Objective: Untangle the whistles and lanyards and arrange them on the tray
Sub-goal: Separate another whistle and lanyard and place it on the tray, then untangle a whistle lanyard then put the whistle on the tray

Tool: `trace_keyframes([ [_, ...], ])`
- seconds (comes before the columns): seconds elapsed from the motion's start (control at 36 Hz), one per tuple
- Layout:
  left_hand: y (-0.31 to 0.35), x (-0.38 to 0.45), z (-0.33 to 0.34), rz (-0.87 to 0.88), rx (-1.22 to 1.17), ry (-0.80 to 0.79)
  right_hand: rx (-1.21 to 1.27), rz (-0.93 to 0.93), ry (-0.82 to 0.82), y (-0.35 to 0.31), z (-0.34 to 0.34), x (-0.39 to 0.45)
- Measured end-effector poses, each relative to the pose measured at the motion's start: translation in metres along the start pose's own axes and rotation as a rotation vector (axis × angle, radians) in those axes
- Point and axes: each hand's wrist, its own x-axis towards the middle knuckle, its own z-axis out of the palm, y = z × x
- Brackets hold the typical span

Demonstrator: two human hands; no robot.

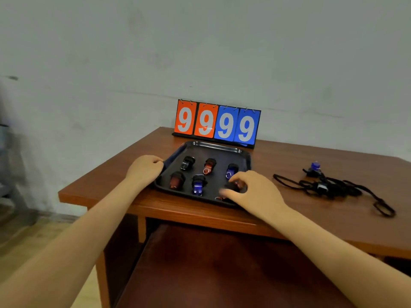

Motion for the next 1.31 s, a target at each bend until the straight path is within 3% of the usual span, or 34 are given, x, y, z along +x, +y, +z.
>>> trace_keyframes([
  [0.36,0.007,-0.009,-0.001,-0.007,0.036,-0.006,0.154,-0.044,-0.173,0.026,0.002,-0.001],
  [0.5,0.007,-0.002,-0.001,0.078,0.154,0.141,0.267,-0.026,-0.030,0.042,-0.011,-0.016],
  [0.64,0.054,-0.006,0.008,0.234,0.150,0.231,0.185,-0.002,0.018,0.077,-0.040,-0.033],
  [0.72,0.106,-0.018,0.026,0.361,0.078,0.172,0.139,0.068,0.060,0.099,-0.055,-0.041],
  [0.83,0.177,-0.046,0.059,0.522,-0.004,-0.037,0.121,0.183,0.130,0.124,-0.070,-0.050],
  [0.97,0.241,-0.062,0.111,0.596,-0.063,-0.220,0.043,0.304,0.230,0.160,-0.084,-0.060],
  [1.19,0.288,-0.028,0.172,0.458,-0.136,-0.238,-0.118,0.408,0.279,0.219,-0.088,-0.053],
  [1.31,0.297,-0.009,0.197,0.376,-0.179,-0.249,-0.245,0.402,0.203,0.228,-0.082,-0.040],
])
